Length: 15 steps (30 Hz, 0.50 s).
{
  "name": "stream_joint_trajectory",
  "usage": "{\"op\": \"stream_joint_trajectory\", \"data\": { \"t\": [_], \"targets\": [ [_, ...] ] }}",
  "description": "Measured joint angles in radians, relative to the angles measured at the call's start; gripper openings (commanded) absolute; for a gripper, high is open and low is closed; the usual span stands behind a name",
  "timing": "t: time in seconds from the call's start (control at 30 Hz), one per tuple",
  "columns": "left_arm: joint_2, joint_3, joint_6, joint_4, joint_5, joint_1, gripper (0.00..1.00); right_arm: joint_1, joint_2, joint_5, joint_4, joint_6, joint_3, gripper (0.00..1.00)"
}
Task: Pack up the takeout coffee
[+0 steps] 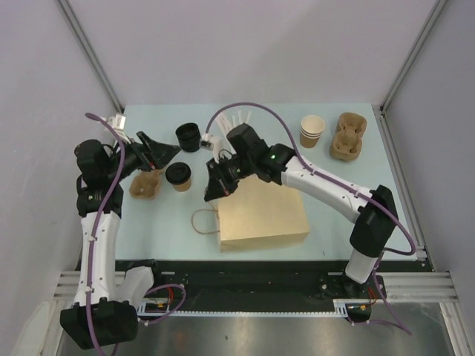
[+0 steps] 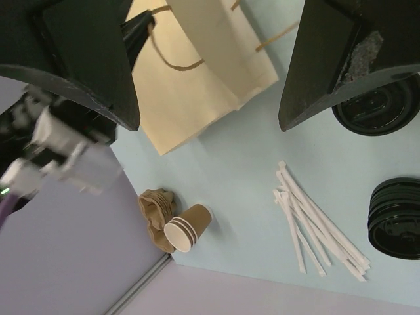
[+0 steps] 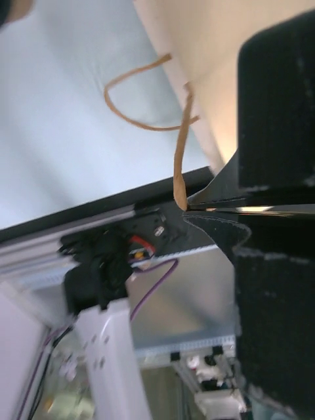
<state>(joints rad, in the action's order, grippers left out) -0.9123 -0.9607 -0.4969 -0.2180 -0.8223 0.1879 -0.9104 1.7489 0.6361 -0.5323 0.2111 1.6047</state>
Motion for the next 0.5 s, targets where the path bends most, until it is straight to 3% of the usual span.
{"op": "stream_joint_trajectory", "data": {
  "t": [0.23, 0.5],
  "targets": [
    [-0.019, -0.002, 0.0, 0.008, 0.0, 0.005, 0.91, 0.14, -0.034, 0.097, -0.004, 0.098, 0.196, 0.0],
    [-0.064, -0.037, -0.006, 0.026, 0.005, 0.006, 0.91, 0.361, -0.298, 0.15, -0.052, 0.13, 0.084, 0.0]
  ]
}}
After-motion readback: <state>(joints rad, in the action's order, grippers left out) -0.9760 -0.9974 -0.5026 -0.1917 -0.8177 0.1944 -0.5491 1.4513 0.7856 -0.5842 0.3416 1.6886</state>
